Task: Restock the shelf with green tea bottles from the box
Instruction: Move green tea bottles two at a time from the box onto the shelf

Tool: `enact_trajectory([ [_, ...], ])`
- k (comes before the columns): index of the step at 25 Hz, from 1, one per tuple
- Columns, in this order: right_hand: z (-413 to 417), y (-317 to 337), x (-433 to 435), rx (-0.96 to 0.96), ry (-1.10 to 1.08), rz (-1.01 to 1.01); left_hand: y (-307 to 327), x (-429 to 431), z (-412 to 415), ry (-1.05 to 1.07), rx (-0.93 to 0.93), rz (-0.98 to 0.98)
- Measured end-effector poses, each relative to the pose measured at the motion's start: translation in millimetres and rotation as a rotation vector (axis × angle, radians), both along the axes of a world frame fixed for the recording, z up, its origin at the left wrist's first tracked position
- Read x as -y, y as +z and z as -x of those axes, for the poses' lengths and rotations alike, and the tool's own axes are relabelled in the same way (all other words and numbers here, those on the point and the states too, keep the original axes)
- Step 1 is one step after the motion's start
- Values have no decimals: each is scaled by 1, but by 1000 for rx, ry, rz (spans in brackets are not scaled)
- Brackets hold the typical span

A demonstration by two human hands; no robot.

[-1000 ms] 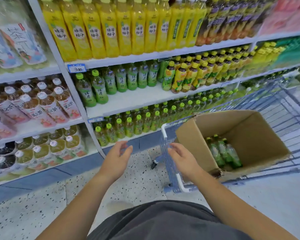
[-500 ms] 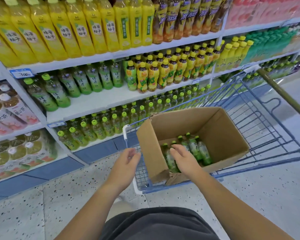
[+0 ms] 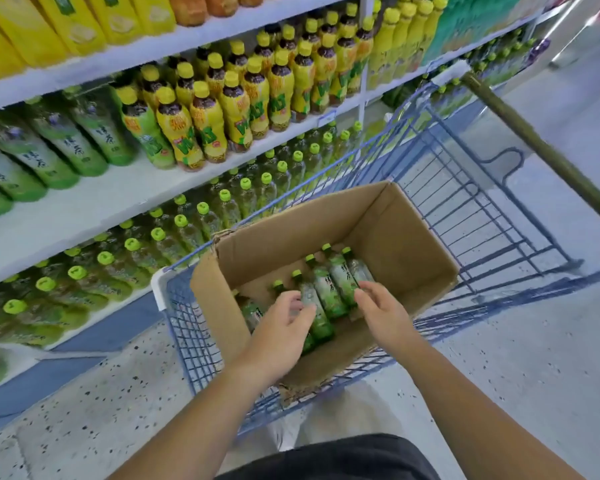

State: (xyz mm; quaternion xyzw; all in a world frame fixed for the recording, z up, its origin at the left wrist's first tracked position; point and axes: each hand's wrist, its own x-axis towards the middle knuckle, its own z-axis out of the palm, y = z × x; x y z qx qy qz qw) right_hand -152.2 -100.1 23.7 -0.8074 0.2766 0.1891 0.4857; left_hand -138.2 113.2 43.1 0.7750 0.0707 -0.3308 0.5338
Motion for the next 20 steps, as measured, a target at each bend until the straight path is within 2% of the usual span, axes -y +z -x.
enact_trajectory([
  [3, -28, -23, 31, -36, 57, 58, -32, 28, -21, 6, -69, -9],
  [12, -119, -129, 101, -247, 436, 244, -159, 109, -65, 113, -257, -69],
  [20, -169, -233, 113, -367, 642, 324, -254, 159, -98, 180, -286, -247],
])
